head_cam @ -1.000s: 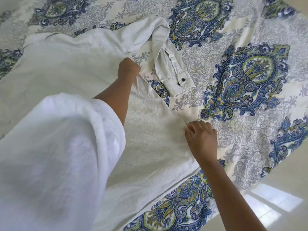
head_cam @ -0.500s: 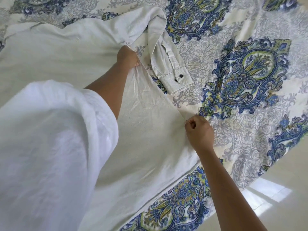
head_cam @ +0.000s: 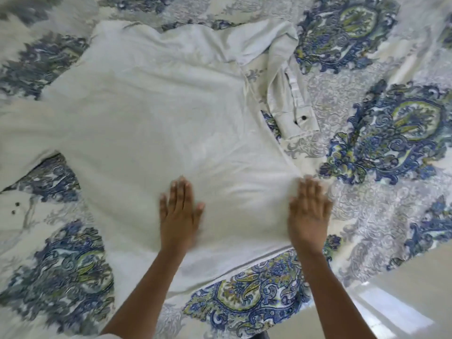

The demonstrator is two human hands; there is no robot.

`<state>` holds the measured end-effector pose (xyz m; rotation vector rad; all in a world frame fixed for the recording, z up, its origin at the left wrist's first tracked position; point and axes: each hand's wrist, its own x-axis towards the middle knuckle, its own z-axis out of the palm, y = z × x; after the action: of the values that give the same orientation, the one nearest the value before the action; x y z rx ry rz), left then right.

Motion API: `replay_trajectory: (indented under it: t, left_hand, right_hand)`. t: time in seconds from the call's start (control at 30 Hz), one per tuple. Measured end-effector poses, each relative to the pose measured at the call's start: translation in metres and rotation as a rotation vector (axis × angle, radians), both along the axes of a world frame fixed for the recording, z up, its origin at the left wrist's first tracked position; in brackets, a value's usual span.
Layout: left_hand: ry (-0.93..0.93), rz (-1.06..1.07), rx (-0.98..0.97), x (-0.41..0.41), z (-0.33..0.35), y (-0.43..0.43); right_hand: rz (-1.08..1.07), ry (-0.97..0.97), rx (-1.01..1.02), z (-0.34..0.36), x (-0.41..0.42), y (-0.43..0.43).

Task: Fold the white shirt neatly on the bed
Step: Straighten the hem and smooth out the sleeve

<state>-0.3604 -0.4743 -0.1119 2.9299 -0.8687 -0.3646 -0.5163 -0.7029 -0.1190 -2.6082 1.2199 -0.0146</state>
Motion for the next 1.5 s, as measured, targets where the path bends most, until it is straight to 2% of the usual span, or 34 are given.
replay_trajectory:
  t: [0.03,0.07,0.2,0.27,0.33,0.37,0.43,0.5,0.53,0.57,0.67,0.7,0.8,0.9,1.03,1.13,1.2,1.23,1.3,1.37,1.43,1.5]
  left_hand:
    - [0.017,0.047,0.014,-0.003,0.005,0.009]
    - [0.032,0.071,0.013,-0.007,0.011,0.012]
    - [0.070,0.095,-0.036,-0.016,0.028,0.014]
    - [0.030,0.239,-0.050,-0.013,0.025,0.035]
    - [0.020,0.471,-0.080,-0.012,0.018,0.074]
    - [0.027,0.606,-0.090,-0.013,0.016,0.096]
    - [0.044,0.857,-0.234,-0.014,0.017,0.132]
    - [0.045,0.946,-0.404,-0.015,0.023,0.147]
    - [0.091,0.968,-0.468,-0.016,0.029,0.148]
    - [0.157,1.002,-0.498,-0.015,0.033,0.147]
    - [0.312,1.207,-0.568,-0.014,0.032,0.151]
    - [0.372,1.285,-0.629,-0.016,0.032,0.155]
    - [0.516,1.459,-0.763,-0.011,0.043,0.162]
    - [0.619,1.541,-0.832,-0.002,0.051,0.164]
    - [0.627,1.409,-0.712,0.001,0.049,0.168]
    - [0.574,1.459,-0.653,-0.003,0.049,0.170]
    - [0.465,1.453,-0.544,-0.005,0.055,0.166]
    - [0.351,1.415,-0.441,-0.002,0.060,0.162]
    - [0.052,1.192,-0.308,0.015,0.064,0.148]
    - [-0.107,0.812,-0.320,0.046,0.056,0.125]
    - [-0.046,0.446,-0.258,0.083,0.036,0.106]
    - [0.038,0.265,-0.100,0.115,0.016,0.110]
  right_hand:
    - [-0.024,-0.031,-0.002,0.007,0.007,0.006]
    - [0.040,-0.077,-0.016,0.017,0.021,0.020]
    - [0.534,-0.133,0.023,0.027,0.091,0.106]
    - [0.719,-0.067,0.069,0.019,0.113,0.138]
    - [0.813,0.008,0.045,-0.001,0.119,0.137]
    - [0.780,0.023,-0.004,-0.008,0.120,0.129]
    - [0.579,-0.005,-0.056,-0.017,0.124,0.113]
    - [0.341,-0.030,0.000,-0.008,0.129,0.113]
    - [0.291,-0.052,0.015,-0.004,0.135,0.123]
    - [0.318,-0.072,0.029,-0.001,0.141,0.136]
    - [0.710,-0.028,0.011,0.000,0.145,0.163]
    - [0.758,0.000,0.009,-0.001,0.146,0.164]
    - [0.643,0.044,0.033,-0.002,0.149,0.161]
    - [0.655,0.057,0.049,0.003,0.150,0.163]
    - [0.638,0.071,0.031,0.003,0.150,0.163]
    - [0.654,0.095,0.022,0.002,0.151,0.164]
    - [0.653,0.078,0.031,0.005,0.152,0.165]
    - [0.626,0.050,0.046,0.006,0.153,0.166]
    - [0.542,-0.033,0.072,0.009,0.163,0.174]
    - [0.587,-0.115,0.052,0.014,0.183,0.195]
    - [0.840,-0.105,0.015,0.014,0.212,0.216]
    - [1.082,-0.053,-0.068,0.002,0.239,0.213]
